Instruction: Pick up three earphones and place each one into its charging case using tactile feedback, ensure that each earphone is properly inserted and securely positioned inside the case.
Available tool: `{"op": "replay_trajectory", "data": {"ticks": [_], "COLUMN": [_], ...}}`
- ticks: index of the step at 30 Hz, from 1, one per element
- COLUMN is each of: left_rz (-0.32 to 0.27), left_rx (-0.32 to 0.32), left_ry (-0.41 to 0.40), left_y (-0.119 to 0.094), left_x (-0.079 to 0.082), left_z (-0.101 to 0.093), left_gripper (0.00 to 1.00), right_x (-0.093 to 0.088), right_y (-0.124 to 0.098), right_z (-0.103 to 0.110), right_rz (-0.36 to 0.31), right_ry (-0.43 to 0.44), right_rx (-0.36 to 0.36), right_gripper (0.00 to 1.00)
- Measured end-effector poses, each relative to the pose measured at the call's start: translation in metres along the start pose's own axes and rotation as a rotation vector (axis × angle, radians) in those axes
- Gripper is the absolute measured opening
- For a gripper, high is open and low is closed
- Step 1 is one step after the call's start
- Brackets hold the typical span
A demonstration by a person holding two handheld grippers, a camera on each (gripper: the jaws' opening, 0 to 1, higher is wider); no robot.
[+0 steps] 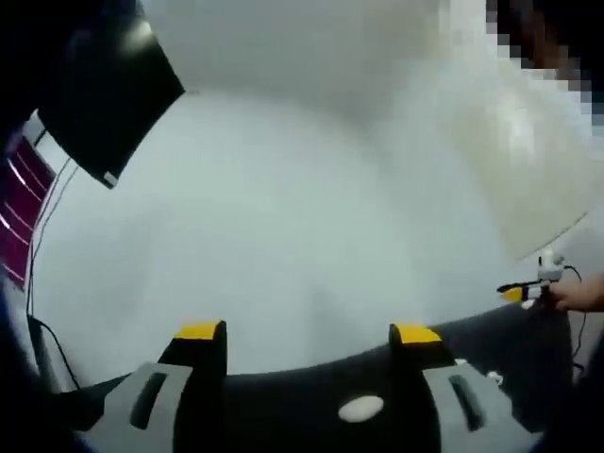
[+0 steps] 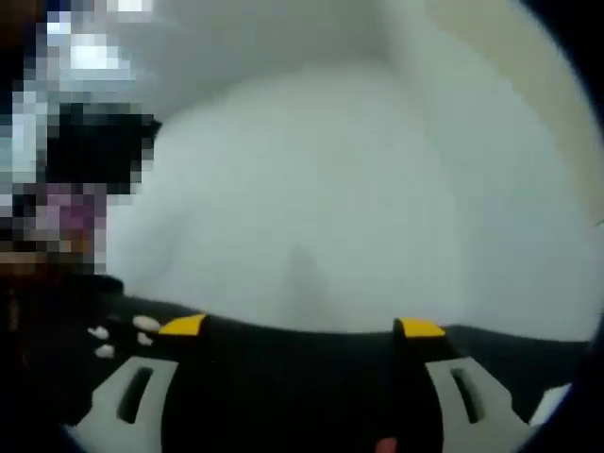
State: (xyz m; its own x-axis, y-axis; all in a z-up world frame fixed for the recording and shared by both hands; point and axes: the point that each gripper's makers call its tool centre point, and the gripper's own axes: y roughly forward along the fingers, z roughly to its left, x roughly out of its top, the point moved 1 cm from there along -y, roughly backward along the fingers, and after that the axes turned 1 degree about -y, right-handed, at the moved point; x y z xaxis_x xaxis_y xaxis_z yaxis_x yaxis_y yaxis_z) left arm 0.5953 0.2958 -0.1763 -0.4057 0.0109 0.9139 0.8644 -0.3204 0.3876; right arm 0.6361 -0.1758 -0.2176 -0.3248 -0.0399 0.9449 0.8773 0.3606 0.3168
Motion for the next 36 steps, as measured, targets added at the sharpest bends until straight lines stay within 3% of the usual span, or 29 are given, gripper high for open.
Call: {"op": "replay_trajectory", "data": {"ticks": [3,5,6,7,9,13,21,25,27,29,30,32,36], "left_rz": [0.043,0.07,0.228,0.213,0.059,0.096,0.1,0.11,0.134,0.147,0.149,0.153,0.168], "left_rx": [-0.05,-0.04,-0.053,-0.042,-0.11,-0.134,-0.175,-0.21,-0.232,-0.242,-0.245,-0.245,-0.241], "left_ry": [-0.001,-0.08,-0.029,-0.062,-0.065,-0.03,-0.01,0.017,0.021,0.032,0.037,0.043,0.05], "left_y": [0.002,-0.005,-0.007,-0.006,-0.005,-0.008,-0.011,-0.01,-0.01,-0.01,-0.01,-0.01,-0.01], "left_x": [-0.022,-0.05,-0.06,-0.057,-0.042,-0.046,-0.047,-0.049,-0.053,-0.056,-0.056,-0.056,-0.059], "left_z": [-0.003,0.0,-0.001,-0.002,-0.013,-0.021,-0.031,-0.04,-0.044,-0.047,-0.047,-0.048,-0.047], "left_gripper": [0.6,0.57,0.58,0.58,0.55,0.52,0.51,0.51,0.51,0.51,0.5,0.5,0.5], "right_x": [-0.006,-0.01,-0.013,-0.015,-0.021,-0.034,-0.035,-0.033,-0.037,-0.038,-0.031,-0.009,-0.004], "right_y": [0.001,0.002,0.001,0.002,0.002,0.005,0.003,0.002,0.003,0.006,0.01,0.022,0.036], "right_z": [-0.004,-0.005,-0.003,-0.002,0.0,0.008,0.014,0.018,0.03,0.058,0.067,0.107,0.195], "right_rz": [0.026,0.048,0.063,0.074,0.107,0.183,0.186,0.176,0.206,0.278,0.262,0.211,0.358], "right_ry": [0.014,0.017,0.015,0.015,0.002,-0.029,-0.03,-0.032,0.021,0.103,0.112,0.161,0.132], "right_rx": [-0.019,-0.022,-0.021,-0.022,-0.015,0.017,0.035,0.052,0.11,0.236,0.268,0.411,0.743], "right_gripper": [0.74,0.72,0.71,0.7,0.68,0.65,0.63,0.55,0.44,0.14,0.06,0.11,0.29]}}
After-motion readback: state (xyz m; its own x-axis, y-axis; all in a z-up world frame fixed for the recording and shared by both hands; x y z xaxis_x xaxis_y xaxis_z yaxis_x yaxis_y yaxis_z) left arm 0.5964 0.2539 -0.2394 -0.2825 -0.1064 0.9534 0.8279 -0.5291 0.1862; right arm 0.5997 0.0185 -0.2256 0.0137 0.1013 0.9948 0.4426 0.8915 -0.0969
